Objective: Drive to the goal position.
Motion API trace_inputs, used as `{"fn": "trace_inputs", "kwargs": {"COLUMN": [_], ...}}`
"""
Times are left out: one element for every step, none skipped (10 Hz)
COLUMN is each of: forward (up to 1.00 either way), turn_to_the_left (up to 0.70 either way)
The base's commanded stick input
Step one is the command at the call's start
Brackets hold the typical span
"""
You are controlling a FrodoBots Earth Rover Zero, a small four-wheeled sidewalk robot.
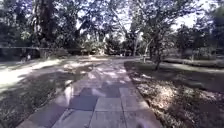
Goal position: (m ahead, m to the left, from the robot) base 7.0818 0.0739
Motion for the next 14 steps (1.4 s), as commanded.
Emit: {"fn": "trace_inputs", "kwargs": {"forward": [0.5, 0.5, 0.5, 0.5, 0.5, 0.5, 0.5, 0.5, 0.5, 0.5, 0.5, 0.5, 0.5, 0.5], "turn_to_the_left": [0.0, 0.0, 0.0, 0.0, 0.0, 0.0, 0.0, 0.0, 0.0, 0.0, 0.0, 0.0, 0.0, 0.0]}}
